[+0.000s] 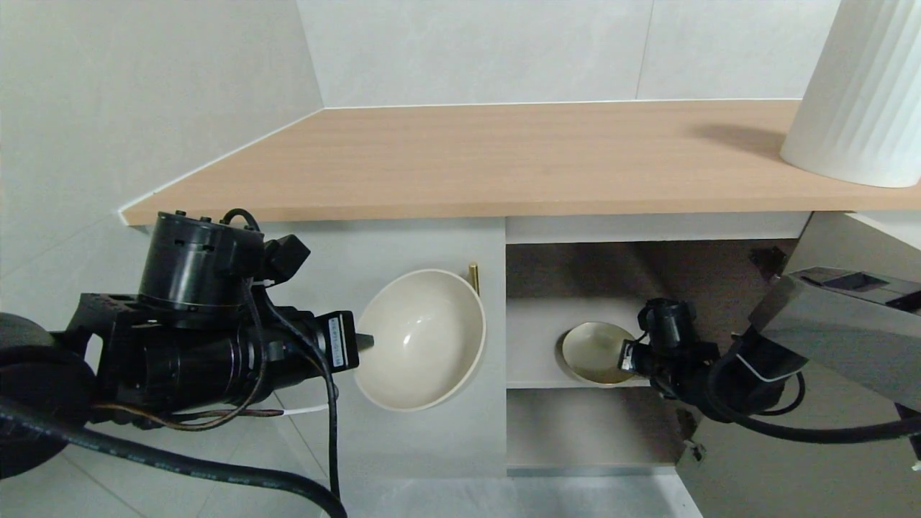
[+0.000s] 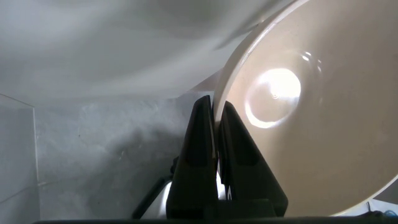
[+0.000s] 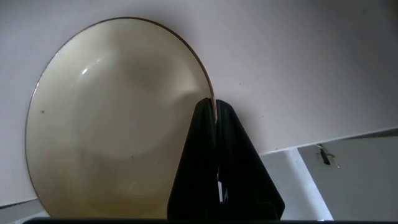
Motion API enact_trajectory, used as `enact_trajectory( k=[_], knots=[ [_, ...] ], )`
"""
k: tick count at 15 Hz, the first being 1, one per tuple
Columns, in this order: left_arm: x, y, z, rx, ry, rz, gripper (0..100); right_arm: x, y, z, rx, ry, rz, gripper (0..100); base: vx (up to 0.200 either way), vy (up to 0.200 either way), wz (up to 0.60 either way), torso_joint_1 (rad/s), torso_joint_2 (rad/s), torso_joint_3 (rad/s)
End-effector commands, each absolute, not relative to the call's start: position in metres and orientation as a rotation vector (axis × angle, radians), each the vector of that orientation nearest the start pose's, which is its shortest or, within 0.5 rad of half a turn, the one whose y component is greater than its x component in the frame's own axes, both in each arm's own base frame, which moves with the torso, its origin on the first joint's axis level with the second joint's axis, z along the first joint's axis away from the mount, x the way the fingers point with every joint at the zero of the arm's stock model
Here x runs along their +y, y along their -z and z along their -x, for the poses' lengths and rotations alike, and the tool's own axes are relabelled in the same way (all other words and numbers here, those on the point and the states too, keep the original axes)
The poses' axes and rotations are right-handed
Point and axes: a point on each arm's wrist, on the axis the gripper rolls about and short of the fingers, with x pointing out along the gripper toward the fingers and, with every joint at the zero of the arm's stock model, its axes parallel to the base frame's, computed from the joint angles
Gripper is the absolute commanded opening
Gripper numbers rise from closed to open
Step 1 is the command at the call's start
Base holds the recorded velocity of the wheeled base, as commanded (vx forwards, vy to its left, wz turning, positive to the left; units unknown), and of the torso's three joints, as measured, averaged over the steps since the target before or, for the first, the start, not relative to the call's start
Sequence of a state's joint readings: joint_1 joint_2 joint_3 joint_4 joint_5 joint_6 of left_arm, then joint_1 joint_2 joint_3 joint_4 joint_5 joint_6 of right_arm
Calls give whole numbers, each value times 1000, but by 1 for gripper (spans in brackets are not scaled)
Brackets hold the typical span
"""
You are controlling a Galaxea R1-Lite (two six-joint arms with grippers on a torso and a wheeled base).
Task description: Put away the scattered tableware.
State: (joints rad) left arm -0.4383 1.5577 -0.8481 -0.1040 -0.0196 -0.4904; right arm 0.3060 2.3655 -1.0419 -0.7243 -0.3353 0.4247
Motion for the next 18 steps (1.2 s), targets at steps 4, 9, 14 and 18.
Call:
enact_trajectory(
  k=[4, 9, 14, 18],
  knots=[
    [-113, -181, -239, 703, 285, 337, 0, 122, 8, -418, 553, 157, -217, 0, 0, 0, 0, 0, 0, 0],
    [-114, -178, -241, 715, 283, 334, 0, 122, 4, -431, 517, 159, -232, 0, 0, 0, 0, 0, 0, 0],
    [-117, -174, -244, 732, 284, 329, 0, 122, 4, -433, 504, 170, -232, 100, 0, 0, 0, 0, 0, 0],
    [-130, -156, -248, 793, 294, 295, 0, 121, -2, -432, 495, 170, -238, 100, 0, 0, 0, 0, 0, 0]
  ],
)
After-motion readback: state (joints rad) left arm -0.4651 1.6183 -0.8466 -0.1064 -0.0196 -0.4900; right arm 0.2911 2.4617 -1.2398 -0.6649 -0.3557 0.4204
